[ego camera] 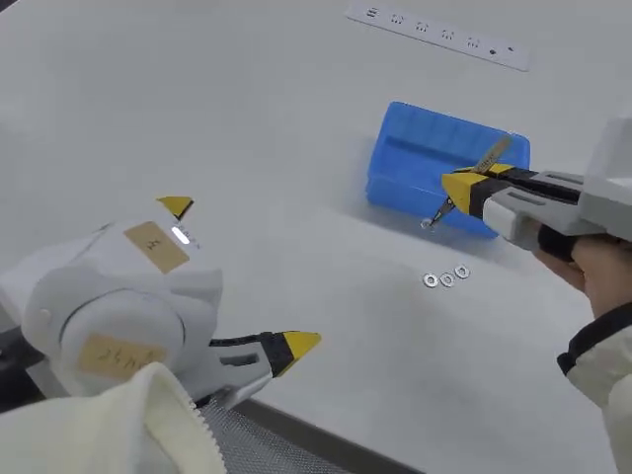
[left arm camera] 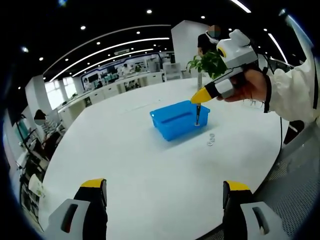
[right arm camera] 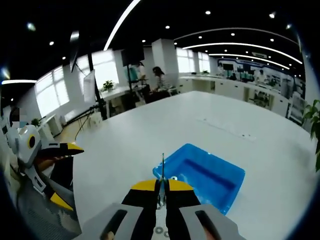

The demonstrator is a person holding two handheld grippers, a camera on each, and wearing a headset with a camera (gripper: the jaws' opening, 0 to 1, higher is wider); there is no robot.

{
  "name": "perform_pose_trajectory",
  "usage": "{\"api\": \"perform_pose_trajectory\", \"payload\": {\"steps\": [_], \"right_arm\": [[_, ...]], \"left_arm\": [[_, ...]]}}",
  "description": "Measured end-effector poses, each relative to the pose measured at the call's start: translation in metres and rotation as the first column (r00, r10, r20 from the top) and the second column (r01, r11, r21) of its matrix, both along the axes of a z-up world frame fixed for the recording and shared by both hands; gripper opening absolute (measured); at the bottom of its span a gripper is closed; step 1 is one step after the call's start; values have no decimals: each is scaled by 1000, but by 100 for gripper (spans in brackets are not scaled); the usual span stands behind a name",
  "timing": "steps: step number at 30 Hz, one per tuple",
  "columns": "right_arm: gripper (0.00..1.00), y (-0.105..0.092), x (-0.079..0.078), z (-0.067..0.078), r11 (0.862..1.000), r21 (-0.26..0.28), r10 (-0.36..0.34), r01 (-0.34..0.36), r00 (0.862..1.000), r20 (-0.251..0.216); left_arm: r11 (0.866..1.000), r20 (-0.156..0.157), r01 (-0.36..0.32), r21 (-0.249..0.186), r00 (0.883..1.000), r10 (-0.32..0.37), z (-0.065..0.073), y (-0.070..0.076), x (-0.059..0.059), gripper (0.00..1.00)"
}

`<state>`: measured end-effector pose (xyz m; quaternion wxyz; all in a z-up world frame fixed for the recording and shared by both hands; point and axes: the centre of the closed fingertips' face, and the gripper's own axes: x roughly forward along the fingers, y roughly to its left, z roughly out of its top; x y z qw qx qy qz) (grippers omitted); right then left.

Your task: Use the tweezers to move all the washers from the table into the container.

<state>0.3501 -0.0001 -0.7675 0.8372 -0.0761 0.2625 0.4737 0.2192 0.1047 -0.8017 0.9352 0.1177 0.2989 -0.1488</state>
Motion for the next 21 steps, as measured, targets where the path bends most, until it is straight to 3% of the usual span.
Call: {"api": "perform_pose_trajectory", "payload": {"steps": [14, 21], "right_arm": [[1, 12, 28, 11, 1000, 24, -19, 17, 998, 62], [2, 19, 41, 8, 999, 30, -39, 37, 996, 82]], "left_arm": [[1000, -11, 7, 3, 1000, -7, -2, -2, -1, 99], [1000, -19, 6, 5, 1000, -6, -3, -2, -1, 99]]}}
